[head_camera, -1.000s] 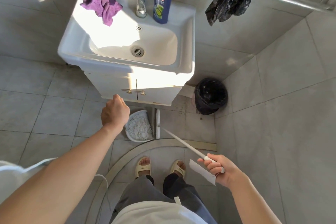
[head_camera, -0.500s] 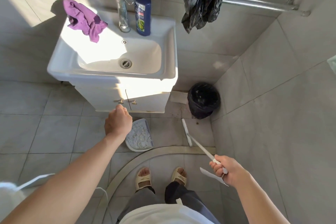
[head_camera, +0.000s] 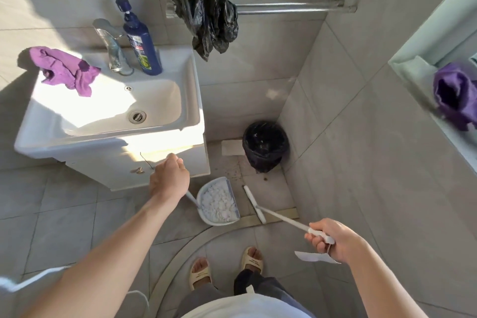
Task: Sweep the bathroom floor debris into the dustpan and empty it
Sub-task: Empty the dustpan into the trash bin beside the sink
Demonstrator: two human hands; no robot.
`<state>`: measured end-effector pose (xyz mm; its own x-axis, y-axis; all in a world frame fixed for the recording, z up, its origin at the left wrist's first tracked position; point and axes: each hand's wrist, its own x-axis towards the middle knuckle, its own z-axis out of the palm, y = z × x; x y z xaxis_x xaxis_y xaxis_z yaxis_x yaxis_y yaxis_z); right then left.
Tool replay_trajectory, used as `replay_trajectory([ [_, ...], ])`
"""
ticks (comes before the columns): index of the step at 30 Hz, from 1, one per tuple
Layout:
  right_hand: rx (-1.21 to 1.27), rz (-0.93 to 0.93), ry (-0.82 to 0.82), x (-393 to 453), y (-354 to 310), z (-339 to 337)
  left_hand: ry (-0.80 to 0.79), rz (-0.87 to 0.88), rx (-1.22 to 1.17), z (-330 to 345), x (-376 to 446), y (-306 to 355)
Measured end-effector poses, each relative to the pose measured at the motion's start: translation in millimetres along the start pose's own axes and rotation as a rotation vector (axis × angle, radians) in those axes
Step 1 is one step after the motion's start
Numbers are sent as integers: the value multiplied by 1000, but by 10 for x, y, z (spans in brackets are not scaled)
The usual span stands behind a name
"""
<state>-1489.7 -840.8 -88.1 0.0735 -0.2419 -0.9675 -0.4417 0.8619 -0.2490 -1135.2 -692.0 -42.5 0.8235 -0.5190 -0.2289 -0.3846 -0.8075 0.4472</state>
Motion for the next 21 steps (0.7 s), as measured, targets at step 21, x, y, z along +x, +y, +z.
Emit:
replay_trajectory([
  [21, 364, -275, -32, -210, -584, -942, -46, 108, -95, -583, -134, 1892],
])
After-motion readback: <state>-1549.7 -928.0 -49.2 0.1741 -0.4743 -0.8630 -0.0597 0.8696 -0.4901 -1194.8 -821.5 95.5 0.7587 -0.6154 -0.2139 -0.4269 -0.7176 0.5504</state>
